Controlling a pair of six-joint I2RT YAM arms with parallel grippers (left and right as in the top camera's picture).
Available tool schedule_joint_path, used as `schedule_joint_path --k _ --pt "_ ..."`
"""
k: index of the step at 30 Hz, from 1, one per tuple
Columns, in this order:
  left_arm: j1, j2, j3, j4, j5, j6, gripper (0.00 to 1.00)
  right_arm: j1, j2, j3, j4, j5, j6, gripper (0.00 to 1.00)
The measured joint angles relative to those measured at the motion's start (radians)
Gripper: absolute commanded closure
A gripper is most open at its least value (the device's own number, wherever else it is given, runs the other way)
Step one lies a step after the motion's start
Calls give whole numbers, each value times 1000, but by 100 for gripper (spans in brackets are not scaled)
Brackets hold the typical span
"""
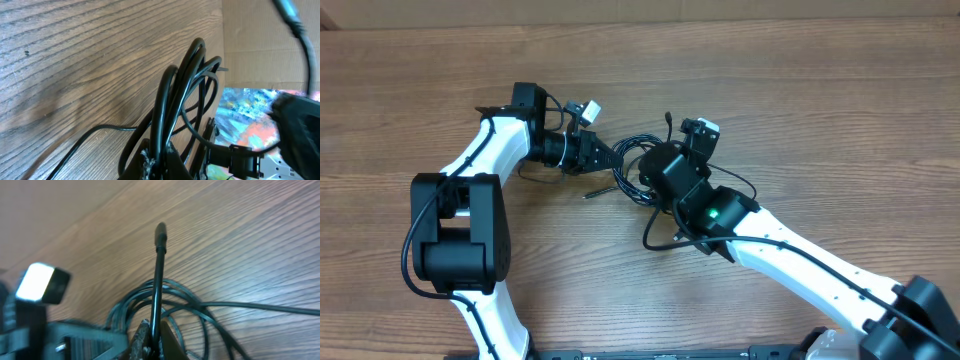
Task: Untangle cables
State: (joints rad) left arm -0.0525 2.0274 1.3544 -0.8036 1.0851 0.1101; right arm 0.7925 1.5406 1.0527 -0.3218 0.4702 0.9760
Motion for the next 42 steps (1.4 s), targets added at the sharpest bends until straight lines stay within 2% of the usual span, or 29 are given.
schedule_joint_path --k 9,20,23,30,35,42 --pt "0 0 0 0 0 0 96 0 93 0 174 62 -47 96" --pt "-20 0 0 16 -16 0 96 -64 213 0 240 53 -87 96" --pt "-20 0 0 16 -23 0 96 -87 213 0 253 4 -161 96" --pt "-20 0 0 22 -34 -1 96 -83 153 0 136 -94 -319 96" --pt "-20 0 0 27 -34 -1 96 -83 48 0 40 -156 -349 96" --pt "-20 0 0 27 -35 -1 96 -83 35 0 -11 -306 -360 96"
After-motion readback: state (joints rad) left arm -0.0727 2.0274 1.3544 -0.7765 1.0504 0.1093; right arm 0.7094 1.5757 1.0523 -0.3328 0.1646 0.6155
